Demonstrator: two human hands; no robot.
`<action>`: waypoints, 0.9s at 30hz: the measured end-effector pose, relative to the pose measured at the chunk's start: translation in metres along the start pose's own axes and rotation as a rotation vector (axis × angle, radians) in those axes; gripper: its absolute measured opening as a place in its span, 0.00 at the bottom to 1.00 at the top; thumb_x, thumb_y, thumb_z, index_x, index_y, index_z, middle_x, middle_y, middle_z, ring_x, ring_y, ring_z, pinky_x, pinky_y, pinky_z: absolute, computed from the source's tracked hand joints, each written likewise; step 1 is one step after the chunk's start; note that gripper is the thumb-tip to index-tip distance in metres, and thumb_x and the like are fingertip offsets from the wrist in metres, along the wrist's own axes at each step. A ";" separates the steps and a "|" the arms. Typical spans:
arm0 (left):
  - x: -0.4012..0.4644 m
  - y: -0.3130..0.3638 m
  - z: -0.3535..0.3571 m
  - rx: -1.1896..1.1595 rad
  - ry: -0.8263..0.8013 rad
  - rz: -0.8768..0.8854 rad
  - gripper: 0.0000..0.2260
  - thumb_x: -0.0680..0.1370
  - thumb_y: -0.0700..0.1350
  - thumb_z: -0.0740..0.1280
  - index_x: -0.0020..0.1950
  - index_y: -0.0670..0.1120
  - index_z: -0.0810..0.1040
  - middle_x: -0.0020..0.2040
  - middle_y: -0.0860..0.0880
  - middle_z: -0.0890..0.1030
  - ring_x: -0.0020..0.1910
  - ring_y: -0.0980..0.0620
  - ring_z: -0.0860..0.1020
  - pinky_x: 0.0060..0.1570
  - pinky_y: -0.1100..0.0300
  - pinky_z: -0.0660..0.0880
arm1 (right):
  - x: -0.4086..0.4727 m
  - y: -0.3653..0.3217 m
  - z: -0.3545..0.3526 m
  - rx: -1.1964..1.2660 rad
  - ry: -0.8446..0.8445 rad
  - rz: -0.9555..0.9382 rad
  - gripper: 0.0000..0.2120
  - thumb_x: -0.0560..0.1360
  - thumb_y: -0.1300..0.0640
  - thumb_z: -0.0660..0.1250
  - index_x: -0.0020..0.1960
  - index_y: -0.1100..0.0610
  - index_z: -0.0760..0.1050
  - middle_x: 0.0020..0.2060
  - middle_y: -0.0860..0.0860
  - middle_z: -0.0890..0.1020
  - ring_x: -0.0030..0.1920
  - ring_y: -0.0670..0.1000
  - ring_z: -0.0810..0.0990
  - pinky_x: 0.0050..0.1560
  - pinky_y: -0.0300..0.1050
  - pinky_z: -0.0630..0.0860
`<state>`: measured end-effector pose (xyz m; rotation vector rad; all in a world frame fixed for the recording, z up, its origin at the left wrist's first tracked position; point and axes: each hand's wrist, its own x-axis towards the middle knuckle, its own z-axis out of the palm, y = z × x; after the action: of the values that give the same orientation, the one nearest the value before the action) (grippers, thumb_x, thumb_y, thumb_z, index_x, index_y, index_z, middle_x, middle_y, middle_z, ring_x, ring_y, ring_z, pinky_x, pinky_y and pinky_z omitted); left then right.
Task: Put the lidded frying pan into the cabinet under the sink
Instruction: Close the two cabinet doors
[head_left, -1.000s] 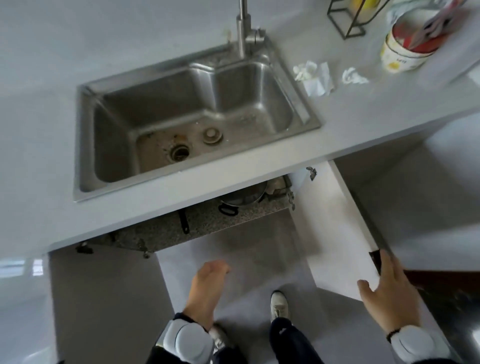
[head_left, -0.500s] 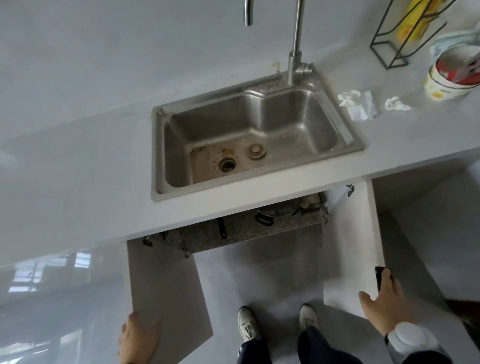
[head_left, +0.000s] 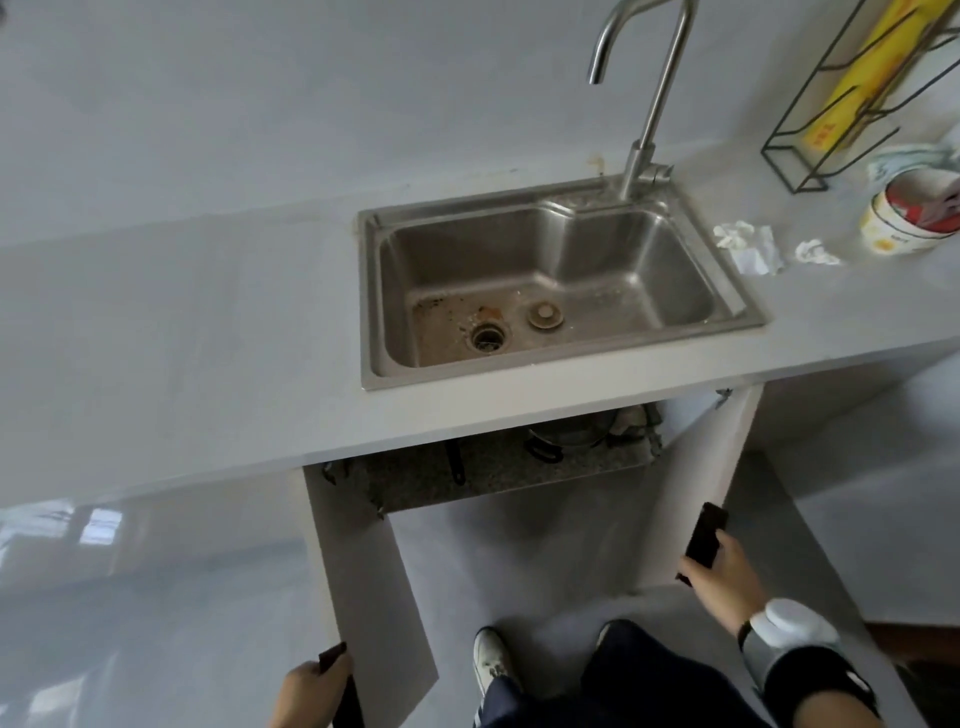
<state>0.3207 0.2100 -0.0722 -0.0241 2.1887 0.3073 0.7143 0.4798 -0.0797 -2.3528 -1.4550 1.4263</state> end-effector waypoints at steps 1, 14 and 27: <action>-0.002 0.006 0.001 -0.037 -0.038 0.034 0.16 0.71 0.51 0.72 0.42 0.36 0.83 0.44 0.39 0.83 0.44 0.44 0.81 0.41 0.58 0.73 | 0.007 0.004 0.006 0.072 0.020 -0.028 0.20 0.64 0.53 0.69 0.54 0.55 0.71 0.49 0.59 0.81 0.50 0.60 0.80 0.56 0.63 0.76; -0.039 0.068 0.057 -0.512 -0.283 -0.103 0.07 0.73 0.38 0.68 0.46 0.35 0.74 0.34 0.41 0.75 0.28 0.46 0.73 0.21 0.65 0.69 | -0.007 -0.092 0.039 0.547 -0.215 0.113 0.27 0.72 0.52 0.72 0.67 0.57 0.69 0.56 0.55 0.76 0.57 0.57 0.77 0.55 0.57 0.79; -0.044 0.190 0.094 -0.839 -0.604 -0.257 0.19 0.69 0.53 0.73 0.50 0.40 0.75 0.51 0.38 0.79 0.49 0.41 0.79 0.44 0.52 0.75 | 0.029 -0.168 0.039 0.704 -0.358 0.274 0.51 0.52 0.30 0.76 0.70 0.47 0.66 0.69 0.57 0.69 0.59 0.62 0.77 0.56 0.59 0.79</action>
<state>0.3969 0.4110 -0.0499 -0.5913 1.3209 0.9270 0.5739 0.5793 -0.0465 -1.9421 -0.5011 2.0690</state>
